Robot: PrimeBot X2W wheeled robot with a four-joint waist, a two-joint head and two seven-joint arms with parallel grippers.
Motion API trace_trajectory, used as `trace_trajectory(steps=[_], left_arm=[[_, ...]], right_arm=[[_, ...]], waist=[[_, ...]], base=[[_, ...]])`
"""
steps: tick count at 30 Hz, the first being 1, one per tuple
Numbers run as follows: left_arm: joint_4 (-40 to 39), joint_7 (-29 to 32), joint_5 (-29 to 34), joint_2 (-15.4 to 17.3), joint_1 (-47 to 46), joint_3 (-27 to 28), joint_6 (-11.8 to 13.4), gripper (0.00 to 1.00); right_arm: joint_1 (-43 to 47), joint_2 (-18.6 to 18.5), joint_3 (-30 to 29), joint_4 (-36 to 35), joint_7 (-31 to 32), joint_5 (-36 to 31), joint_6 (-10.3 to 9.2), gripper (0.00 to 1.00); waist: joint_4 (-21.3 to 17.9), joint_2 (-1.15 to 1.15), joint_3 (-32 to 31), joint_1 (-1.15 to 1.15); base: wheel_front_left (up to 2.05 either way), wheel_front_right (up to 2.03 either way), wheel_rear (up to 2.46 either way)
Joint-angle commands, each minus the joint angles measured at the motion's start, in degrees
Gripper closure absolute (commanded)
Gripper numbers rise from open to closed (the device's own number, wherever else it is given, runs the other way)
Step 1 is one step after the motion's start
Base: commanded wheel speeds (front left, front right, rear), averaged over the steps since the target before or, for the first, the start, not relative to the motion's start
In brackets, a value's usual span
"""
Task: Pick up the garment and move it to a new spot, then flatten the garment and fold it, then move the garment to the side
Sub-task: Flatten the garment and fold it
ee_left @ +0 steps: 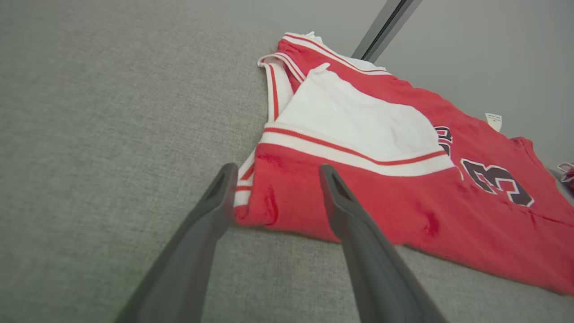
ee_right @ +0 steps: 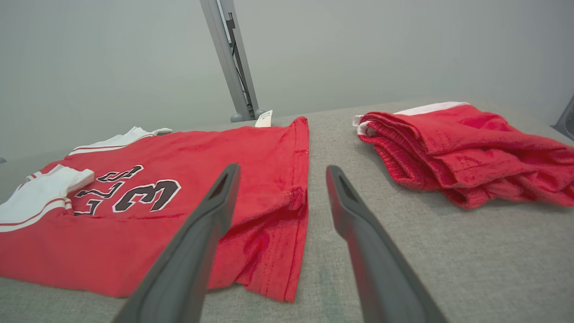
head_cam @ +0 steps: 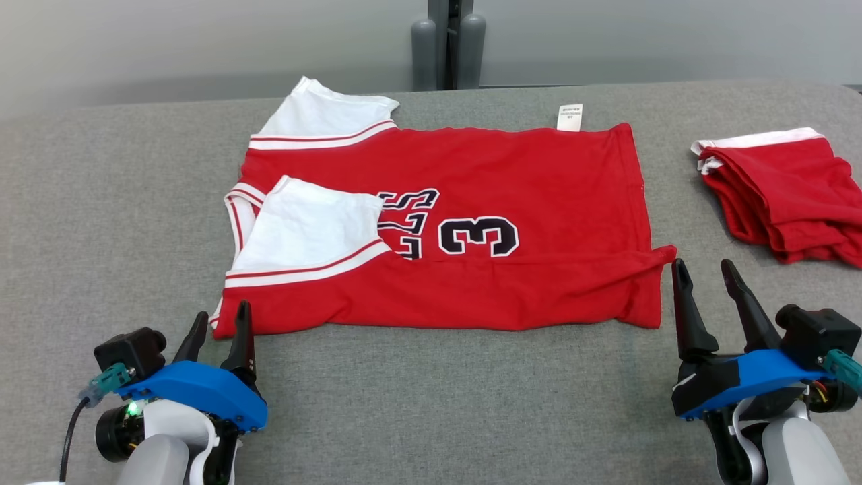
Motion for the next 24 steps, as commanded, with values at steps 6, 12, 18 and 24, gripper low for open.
trace_trajectory(steps=[6, 12, 18, 24], left_arm=[[1.4, 5.7, -3.8, -0.5, -0.5, 2.0, 2.5, 0.05], [1.4, 5.7, -4.7, -0.9, -0.8, 2.1, 2.2, 1.0], [-0.1, 3.5, -4.4, -0.6, -0.9, 2.2, 1.8, 1.0], [-2.8, 1.1, -4.1, -0.9, -1.1, 2.1, 1.5, 1.0]], right_arm=[[1.7, -0.1, 0.4, -1.6, 3.6, 0.2, 0.0, 0.0], [0.9, -0.1, 0.1, 1.3, 5.0, 0.0, 0.0, 0.0], [-0.4, -0.1, -0.1, 5.5, 5.6, 0.6, 0.0, 0.0], [-3.5, -0.1, 1.0, 12.0, 5.2, 2.4, 0.0, 0.0]], waist=[[-1.2, 0.0, 1.6, 0.01], [-1.6, 0.0, 2.4, 0.01], [-1.1, 0.0, 2.5, 0.01], [-0.3, 0.0, 2.5, 0.01]], base=[[0.0, 0.0, 0.0], [0.0, 0.0, 0.0], [0.0, 0.0, 0.0], [0.0, 0.0, 0.0]])
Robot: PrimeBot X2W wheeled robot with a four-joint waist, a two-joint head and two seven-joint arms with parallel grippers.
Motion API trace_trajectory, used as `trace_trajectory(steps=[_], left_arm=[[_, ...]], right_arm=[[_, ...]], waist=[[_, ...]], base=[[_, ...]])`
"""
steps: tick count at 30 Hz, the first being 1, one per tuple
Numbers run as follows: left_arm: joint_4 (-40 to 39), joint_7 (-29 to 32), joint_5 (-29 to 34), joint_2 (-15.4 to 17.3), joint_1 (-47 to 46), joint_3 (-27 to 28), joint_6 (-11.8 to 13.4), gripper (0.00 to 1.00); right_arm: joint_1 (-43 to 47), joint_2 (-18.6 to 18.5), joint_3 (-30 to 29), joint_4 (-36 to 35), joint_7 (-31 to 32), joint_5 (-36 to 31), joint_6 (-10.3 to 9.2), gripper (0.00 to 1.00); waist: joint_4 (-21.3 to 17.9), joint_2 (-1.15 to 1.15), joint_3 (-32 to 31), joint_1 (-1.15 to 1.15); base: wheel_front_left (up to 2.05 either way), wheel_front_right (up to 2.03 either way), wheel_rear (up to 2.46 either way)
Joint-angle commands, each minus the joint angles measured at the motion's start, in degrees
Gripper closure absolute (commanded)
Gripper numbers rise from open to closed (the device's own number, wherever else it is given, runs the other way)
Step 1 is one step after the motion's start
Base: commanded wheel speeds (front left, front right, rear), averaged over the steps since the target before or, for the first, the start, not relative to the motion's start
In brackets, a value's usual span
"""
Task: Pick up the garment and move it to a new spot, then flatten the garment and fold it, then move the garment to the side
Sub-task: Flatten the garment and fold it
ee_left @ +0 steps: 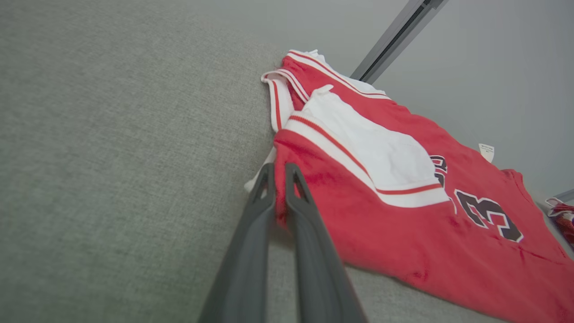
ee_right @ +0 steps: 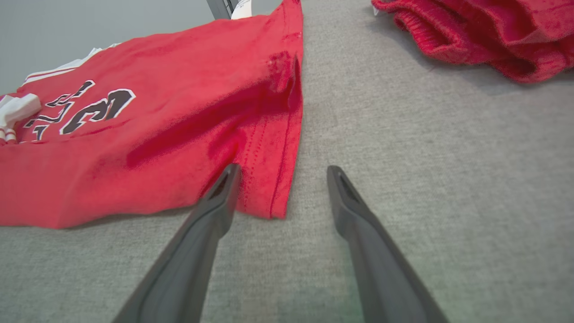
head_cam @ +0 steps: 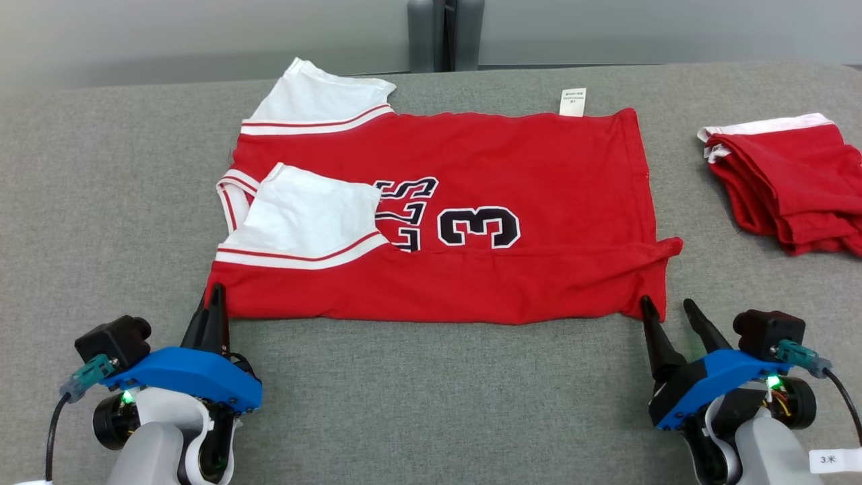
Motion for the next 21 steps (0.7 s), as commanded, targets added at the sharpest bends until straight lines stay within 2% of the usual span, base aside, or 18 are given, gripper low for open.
trace_trajectory(steps=[1, 2, 3, 4, 6, 7, 9, 15, 18, 21], left_arm=[[-0.8, -0.5, 0.2, 0.0, -0.5, 0.0, -0.3, 1.0], [-1.3, -0.9, 0.2, -0.1, -0.4, -0.1, -0.4, 1.0], [-1.8, -1.0, 0.3, 0.0, -0.4, -0.1, -0.5, 1.0], [-2.2, -1.3, 0.4, 0.0, -0.2, -0.2, -0.5, 1.0], [-2.8, -1.7, 0.5, 0.0, 0.0, -0.3, -0.6, 1.0], [-3.0, -1.8, 0.5, 0.0, 0.1, -0.4, -0.6, 1.0], [-3.6, -2.0, 0.5, 0.0, 0.3, -0.5, -0.5, 1.0], [-6.0, -2.3, 0.6, 0.9, 1.2, -0.5, -0.5, 1.0], [-8.8, -1.8, 0.6, 1.7, 2.2, -0.4, -0.5, 1.0], [-13.5, -0.3, 1.0, 2.7, 4.8, -1.0, 0.1, 1.0]], right_arm=[[-1.2, -0.1, 0.5, 1.4, -0.2, 0.5, 0.0, 0.0], [-1.9, -0.1, 0.9, 2.9, 0.0, 1.2, 0.0, 0.0], [-2.5, -0.1, 1.4, 4.3, 0.3, 1.4, 0.0, 0.17], [-3.1, -0.1, 1.9, 5.6, 0.5, 1.2, 0.0, 0.5], [-4.3, -0.1, 2.7, 8.2, 0.6, 2.3, 0.0, 0.62], [-4.7, 0.0, 3.0, 9.3, 0.4, 2.5, 0.0, 0.72], [-5.8, 0.0, 3.0, 10.8, -0.5, 2.8, 0.0, 1.0], [-7.3, -0.1, 1.9, 10.2, -1.1, 6.4, 0.0, 1.0], [-6.2, -0.1, 0.8, 6.3, 1.0, 7.1, 0.0, 1.0], [-3.5, -0.2, -1.1, -0.2, 5.5, 5.8, 0.0, 1.0]], waist=[[0.2, 0.0, 0.0, 0.0], [0.3, 0.0, 0.0, 0.0], [0.4, 0.0, 0.0, 0.0], [0.4, 0.0, 0.0, 0.0], [0.6, 0.0, -0.2, 0.0], [0.6, 0.0, -0.3, 0.0], [0.7, 0.0, -0.5, 0.0], [0.5, 0.0, -2.0, 0.0], [0.1, 0.0, -2.9, 0.0], [-0.4, 0.0, -3.8, 0.0]], base=[[0.0, 0.0, 0.0], [0.0, 0.0, 0.0], [0.0, 0.0, 0.0], [0.0, 0.0, 0.0], [0.0, 0.0, 0.0], [0.0, 0.0, 0.0], [0.0, 0.0, 0.0], [0.0, 0.0, 0.0], [0.0, 0.0, 0.0], [0.0, 0.0, 0.0]])
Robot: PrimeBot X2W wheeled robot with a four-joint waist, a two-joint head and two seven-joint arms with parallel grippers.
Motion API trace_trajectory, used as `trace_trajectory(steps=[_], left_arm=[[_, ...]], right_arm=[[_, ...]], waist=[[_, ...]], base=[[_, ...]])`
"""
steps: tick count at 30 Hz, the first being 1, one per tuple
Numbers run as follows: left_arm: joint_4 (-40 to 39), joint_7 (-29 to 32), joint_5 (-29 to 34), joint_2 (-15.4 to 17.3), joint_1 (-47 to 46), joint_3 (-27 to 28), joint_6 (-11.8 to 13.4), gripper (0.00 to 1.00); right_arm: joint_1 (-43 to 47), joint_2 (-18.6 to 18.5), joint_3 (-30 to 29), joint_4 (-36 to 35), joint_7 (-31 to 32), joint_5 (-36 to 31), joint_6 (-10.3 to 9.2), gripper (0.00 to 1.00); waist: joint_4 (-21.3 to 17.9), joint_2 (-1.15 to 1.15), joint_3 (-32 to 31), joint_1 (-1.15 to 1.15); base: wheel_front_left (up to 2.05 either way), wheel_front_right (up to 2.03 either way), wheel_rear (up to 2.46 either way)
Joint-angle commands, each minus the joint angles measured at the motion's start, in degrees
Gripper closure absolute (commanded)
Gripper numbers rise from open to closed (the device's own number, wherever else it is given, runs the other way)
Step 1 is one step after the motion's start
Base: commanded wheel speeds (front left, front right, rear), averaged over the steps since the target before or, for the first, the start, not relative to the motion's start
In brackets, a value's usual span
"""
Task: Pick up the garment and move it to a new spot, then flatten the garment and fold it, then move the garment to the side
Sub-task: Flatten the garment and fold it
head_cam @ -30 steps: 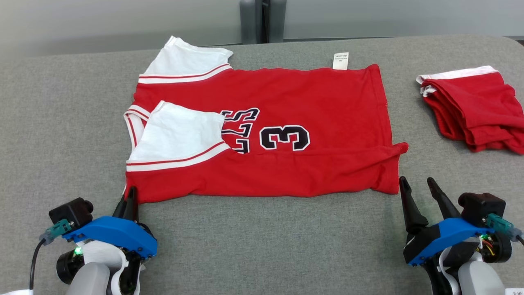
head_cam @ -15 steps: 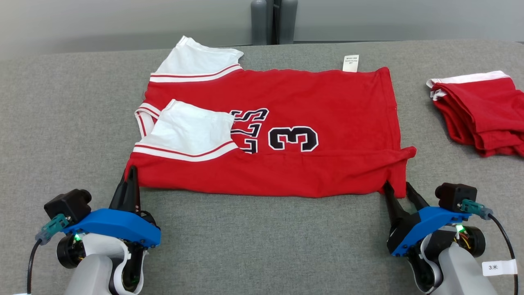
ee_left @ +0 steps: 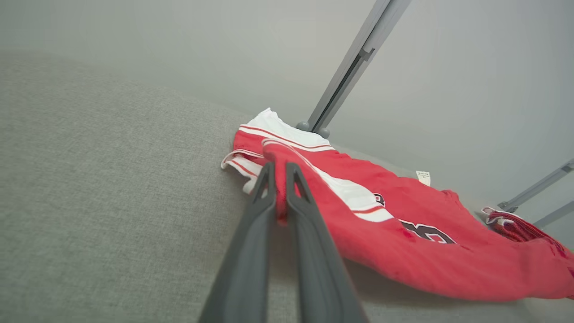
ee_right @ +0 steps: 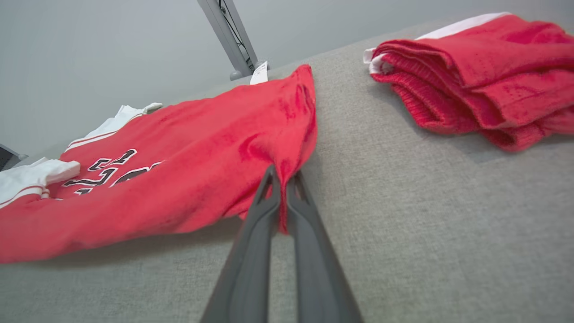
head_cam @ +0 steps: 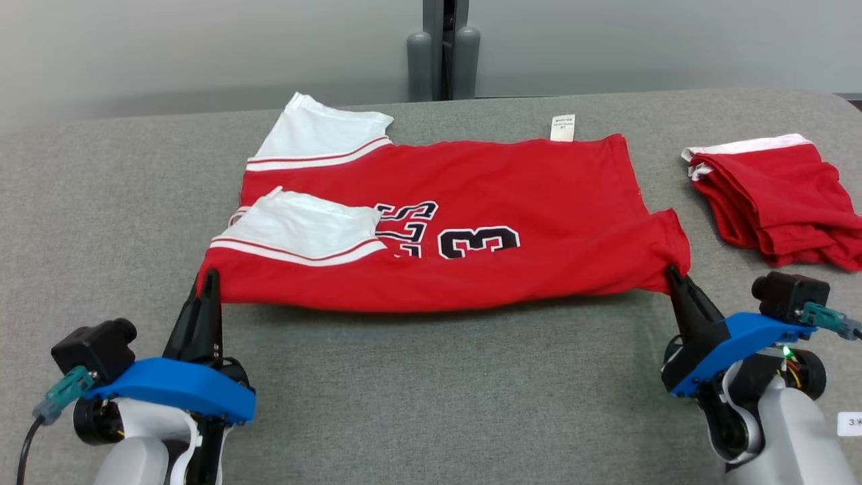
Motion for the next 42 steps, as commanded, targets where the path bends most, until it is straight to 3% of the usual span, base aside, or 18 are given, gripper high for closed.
trace_trajectory(steps=[1, 10, 13, 17, 19, 20, 21, 22, 29, 32, 37, 42], left_arm=[[-2.8, 1.0, 0.5, 0.9, 2.2, -0.3, 0.6, 1.0], [-19.0, 6.2, -0.6, 2.7, 19.0, -0.6, 4.8, 1.0], [-20.4, 7.2, -1.0, 2.4, 23.0, -1.1, 5.9, 1.0], [-18.7, 7.8, -1.9, 1.2, 24.5, -2.6, 5.6, 1.0], [-17.4, 8.0, -2.1, 0.9, 24.6, -2.9, 5.7, 1.0], [-17.0, 8.1, -1.8, 1.1, 24.6, -3.1, 5.7, 0.75], [-16.6, 8.3, -1.5, 1.4, 24.7, -3.3, 5.8, 0.13], [-16.3, 8.6, -1.4, 1.8, 24.9, -3.5, 5.6, 0.0], [-20.9, 8.4, 0.8, 6.0, 22.3, -1.1, 5.9, 0.0], [-23.4, 10.3, 2.7, 9.4, 18.0, -0.4, 5.5, 0.0], [-25.3, 14.6, 6.0, 16.2, 3.1, 0.5, 2.6, 0.0], [-20.9, 21.1, 7.4, 20.8, -14.3, -0.7, -0.9, 0.0]], right_arm=[[2.7, -0.5, -0.7, -3.5, 3.0, -0.4, 0.0, 1.0], [17.8, -1.1, -4.7, -23.6, 18.3, -0.3, 0.0, 1.0], [21.6, -0.8, -6.6, -25.5, 19.9, 0.1, 0.0, 1.0], [23.6, -0.3, -7.3, -23.9, 18.5, -1.2, 0.0, 1.0], [24.2, -0.2, -6.6, -22.4, 17.6, -1.1, 0.0, 0.69], [24.5, -0.2, -6.1, -21.9, 17.1, -1.0, 0.0, 0.56], [24.7, -0.2, -5.8, -21.4, 16.7, -0.8, 0.0, 0.21], [24.9, -0.1, -5.5, -21.0, 16.3, -0.6, 0.0, 0.0], [23.2, -0.1, -7.3, -21.9, 14.0, -0.5, 0.0, 0.0], [21.1, -0.1, -8.2, -24.3, 13.7, -1.1, 0.0, 0.0], [15.5, -0.1, -7.8, -27.9, 13.9, -2.9, 0.0, 0.0], [8.3, -0.3, -4.1, -28.0, 14.7, -4.2, 0.0, 0.0]], waist=[[-0.4, 0.0, -0.5, 0.0], [-0.7, 0.0, -1.1, 0.0], [-0.5, 0.0, -1.2, 0.0], [-0.4, 0.0, -1.5, 0.0], [-0.5, 0.0, -1.7, 0.0], [-0.6, 0.0, -1.8, 0.0], [-0.7, 0.0, -1.9, 0.0], [-0.8, 0.0, -1.9, 0.0], [-1.9, 0.0, -2.3, 0.0], [-2.4, 0.0, -1.9, 0.0], [-3.5, 0.0, 1.0, 0.0], [-6.1, 0.0, 5.7, 0.0]], base=[[0.0, 0.0, 0.0], [0.0, 0.0, 0.0], [0.0, 0.0, 0.0], [0.0, 0.0, 0.0], [0.0, 0.0, 0.0], [0.0, 0.0, 0.0], [0.0, 0.0, 0.0], [0.0, 0.0, 0.0], [0.0, 0.0, 0.0], [0.0, 0.0, 0.0], [0.0, 0.0, 0.0], [0.0, 0.0, 0.0]])
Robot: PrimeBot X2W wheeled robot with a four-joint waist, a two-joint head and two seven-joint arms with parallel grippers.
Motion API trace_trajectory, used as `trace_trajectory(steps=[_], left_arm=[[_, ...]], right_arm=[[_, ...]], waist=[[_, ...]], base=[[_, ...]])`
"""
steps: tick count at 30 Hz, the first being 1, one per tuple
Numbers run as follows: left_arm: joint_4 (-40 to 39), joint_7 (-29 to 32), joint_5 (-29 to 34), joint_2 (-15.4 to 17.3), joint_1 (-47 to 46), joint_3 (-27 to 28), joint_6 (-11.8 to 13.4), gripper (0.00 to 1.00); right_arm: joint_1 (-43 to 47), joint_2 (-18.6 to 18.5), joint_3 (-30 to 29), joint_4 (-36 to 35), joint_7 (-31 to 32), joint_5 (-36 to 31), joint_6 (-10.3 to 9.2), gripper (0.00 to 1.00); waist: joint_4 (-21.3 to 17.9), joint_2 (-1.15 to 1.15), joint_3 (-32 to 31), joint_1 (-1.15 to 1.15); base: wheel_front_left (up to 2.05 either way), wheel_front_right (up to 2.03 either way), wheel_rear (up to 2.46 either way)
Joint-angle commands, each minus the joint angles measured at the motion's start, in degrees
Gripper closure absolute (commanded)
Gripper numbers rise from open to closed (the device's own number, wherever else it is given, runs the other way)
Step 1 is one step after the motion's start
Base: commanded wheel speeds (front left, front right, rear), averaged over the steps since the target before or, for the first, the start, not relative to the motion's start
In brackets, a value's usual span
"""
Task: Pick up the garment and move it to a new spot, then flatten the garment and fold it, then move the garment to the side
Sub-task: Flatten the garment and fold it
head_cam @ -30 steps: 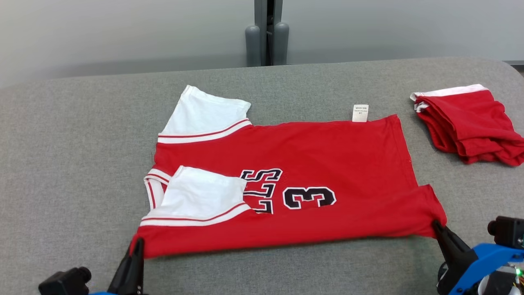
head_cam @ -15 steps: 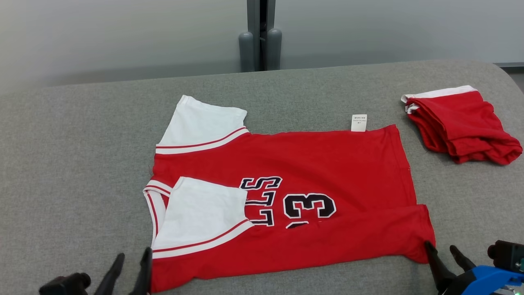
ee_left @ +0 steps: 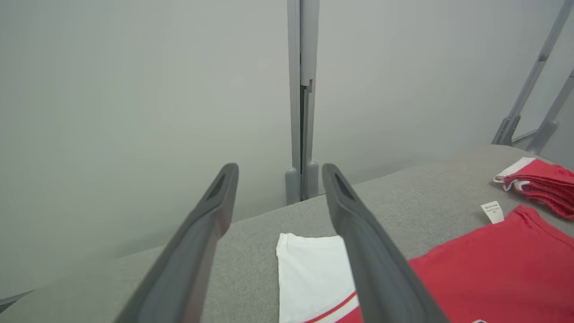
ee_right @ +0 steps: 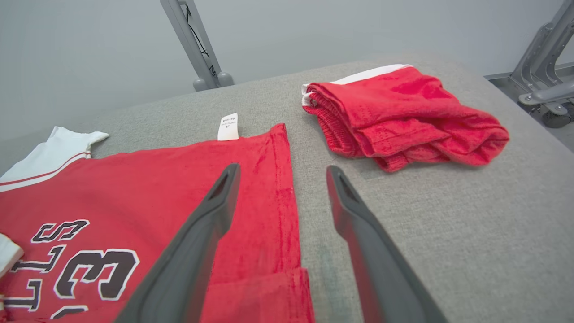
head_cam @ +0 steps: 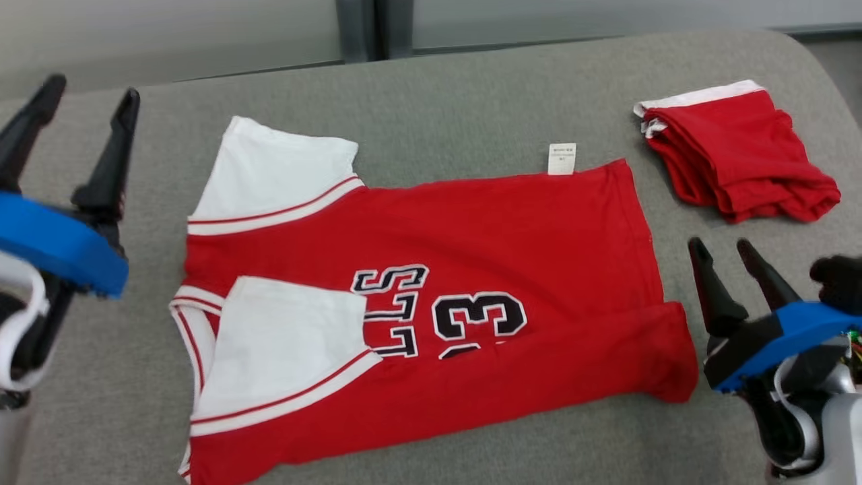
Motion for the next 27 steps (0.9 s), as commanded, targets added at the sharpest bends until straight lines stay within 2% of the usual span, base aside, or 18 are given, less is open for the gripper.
trace_trajectory(steps=[1, 2, 7, 13, 19, 26, 27], left_arm=[[2.9, 3.0, 0.5, 1.4, -6.2, -1.2, -1.3, 0.0], [2.9, 3.0, 0.5, 1.4, -6.2, -1.2, -1.3, 0.0], [11.8, 10.0, 0.7, 3.4, -18.2, -4.6, -3.4, 0.0], [21.6, 16.8, 1.5, 5.9, -25.5, -8.2, -4.5, 0.0], [27.4, 21.5, 0.6, 7.1, -28.2, -10.3, -5.0, 0.0], [28.5, 25.4, -1.2, 8.4, -28.2, -12.7, -5.3, 0.01], [28.4, 25.7, -1.4, 8.5, -28.2, -13.0, -5.3, 0.22]], right_arm=[[-3.4, -0.3, 1.9, 0.6, 0.1, -0.5, 0.0, 0.0], [-3.4, -0.3, 1.9, 0.6, 0.1, -0.5, 0.0, 0.0], [-9.9, -0.4, 7.6, 2.8, -0.3, -0.1, 0.0, 0.0], [-16.0, -0.4, 13.4, 5.4, -1.4, 0.9, 0.0, 0.0], [-19.4, -0.6, 17.8, 7.8, -3.0, 2.1, 0.0, 0.0], [-21.0, -1.3, 19.5, 9.5, -4.4, 3.7, 0.0, 0.0], [-21.2, -1.4, 19.5, 9.6, -4.7, 3.9, 0.0, 0.0]], waist=[[-1.1, 0.0, 2.3, -0.01], [-1.1, 0.0, 2.3, -0.01], [-5.1, 0.0, 8.1, -0.01], [-9.8, 0.0, 14.2, -0.01], [-12.8, 0.0, 17.1, -0.01], [-13.2, 0.0, 17.7, -0.01], [-13.2, 0.0, 17.7, -0.01]], base=[[0.0, 0.0, 0.0], [0.0, 0.0, 0.0], [0.0, 0.0, 0.0], [0.0, 0.0, 0.0], [0.0, 0.0, 0.0], [0.0, 0.0, 0.0], [0.0, 0.0, 0.0]])
